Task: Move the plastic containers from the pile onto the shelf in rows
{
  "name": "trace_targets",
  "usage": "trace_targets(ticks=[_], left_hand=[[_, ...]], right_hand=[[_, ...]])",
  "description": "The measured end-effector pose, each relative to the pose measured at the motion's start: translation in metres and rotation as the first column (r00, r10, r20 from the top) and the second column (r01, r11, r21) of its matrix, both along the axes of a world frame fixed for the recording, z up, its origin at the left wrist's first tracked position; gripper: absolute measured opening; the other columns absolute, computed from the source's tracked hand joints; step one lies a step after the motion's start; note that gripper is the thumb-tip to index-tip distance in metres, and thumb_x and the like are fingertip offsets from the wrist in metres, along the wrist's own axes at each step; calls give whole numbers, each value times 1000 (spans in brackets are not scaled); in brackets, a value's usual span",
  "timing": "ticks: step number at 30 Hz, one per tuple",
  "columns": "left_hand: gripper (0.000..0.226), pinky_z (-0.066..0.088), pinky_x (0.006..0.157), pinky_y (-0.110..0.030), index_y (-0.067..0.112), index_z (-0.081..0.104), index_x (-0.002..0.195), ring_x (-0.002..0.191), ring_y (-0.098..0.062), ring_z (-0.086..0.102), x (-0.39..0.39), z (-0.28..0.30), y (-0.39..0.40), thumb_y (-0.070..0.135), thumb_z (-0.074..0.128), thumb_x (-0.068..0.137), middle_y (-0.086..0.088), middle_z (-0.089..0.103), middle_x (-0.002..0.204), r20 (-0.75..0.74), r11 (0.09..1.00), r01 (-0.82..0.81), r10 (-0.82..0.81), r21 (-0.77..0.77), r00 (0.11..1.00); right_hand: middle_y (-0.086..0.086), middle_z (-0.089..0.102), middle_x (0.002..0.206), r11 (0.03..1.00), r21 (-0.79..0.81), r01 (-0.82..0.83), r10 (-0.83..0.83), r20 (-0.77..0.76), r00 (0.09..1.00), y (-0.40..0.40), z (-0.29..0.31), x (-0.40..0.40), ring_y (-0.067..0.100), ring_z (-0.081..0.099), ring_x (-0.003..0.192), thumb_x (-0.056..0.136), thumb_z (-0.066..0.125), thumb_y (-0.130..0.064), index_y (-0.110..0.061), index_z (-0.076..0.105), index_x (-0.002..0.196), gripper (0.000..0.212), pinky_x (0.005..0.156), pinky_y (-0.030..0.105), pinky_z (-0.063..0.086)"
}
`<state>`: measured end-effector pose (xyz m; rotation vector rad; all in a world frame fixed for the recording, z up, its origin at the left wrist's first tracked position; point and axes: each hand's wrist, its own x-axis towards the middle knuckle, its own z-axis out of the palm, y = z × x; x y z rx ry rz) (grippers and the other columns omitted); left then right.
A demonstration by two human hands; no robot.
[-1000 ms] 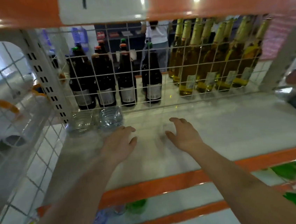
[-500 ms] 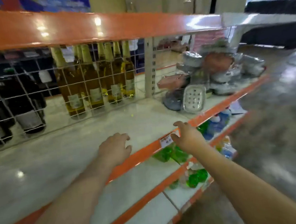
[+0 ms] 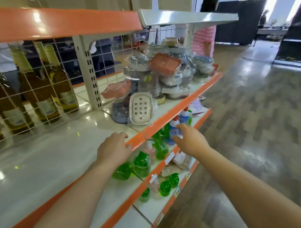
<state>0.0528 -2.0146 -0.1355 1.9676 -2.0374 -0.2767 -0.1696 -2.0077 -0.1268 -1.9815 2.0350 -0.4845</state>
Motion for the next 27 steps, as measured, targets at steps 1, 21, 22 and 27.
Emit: trace_targets(ticks=[1, 21, 22, 27], left_hand=[[41, 44, 95, -36, 18, 49, 133, 120, -23, 50, -4, 0, -9, 32, 49, 95, -6, 50, 133, 1, 1000, 1, -1, -12, 1000], [33, 37, 88, -26, 13, 55, 126, 99, -12, 48, -36, 58, -189, 25, 53, 95, -2, 55, 124, -333, 956, -95, -3, -276, 943], [34, 35, 93, -27, 14, 54, 127, 100, -11, 48, -40, 61, -195, 26, 52, 95, -1, 55, 125, -324, 958, -97, 3, -272, 946], [38, 33, 87, -38, 20, 50, 132, 111, -21, 52, -60, 68, -228, 32, 51, 95, -2, 55, 125, -168, 961, -138, 99, -238, 981]], right_hand=[[12, 53, 125, 1000, 1, 4, -4, 6, 1000, -9, -1, -2, 28, 54, 108, 97, 47, -28, -10, 45, 129, 38, 74, 32, 43], [16, 20, 152, 960, -234, 154, -75, 313, 947, -195, 33, -33, 31, 21, 140, 89, 63, -36, -9, 16, 149, 81, 114, 38, 20], [15, 21, 152, 961, -231, 152, -71, 325, 943, -203, 35, -36, 30, 22, 140, 88, 64, -37, -9, 14, 150, 84, 114, 37, 20], [12, 18, 154, 962, -253, 104, -10, 348, 937, -241, 43, -56, 26, 21, 142, 86, 66, -38, -8, 10, 150, 90, 113, 34, 21]])
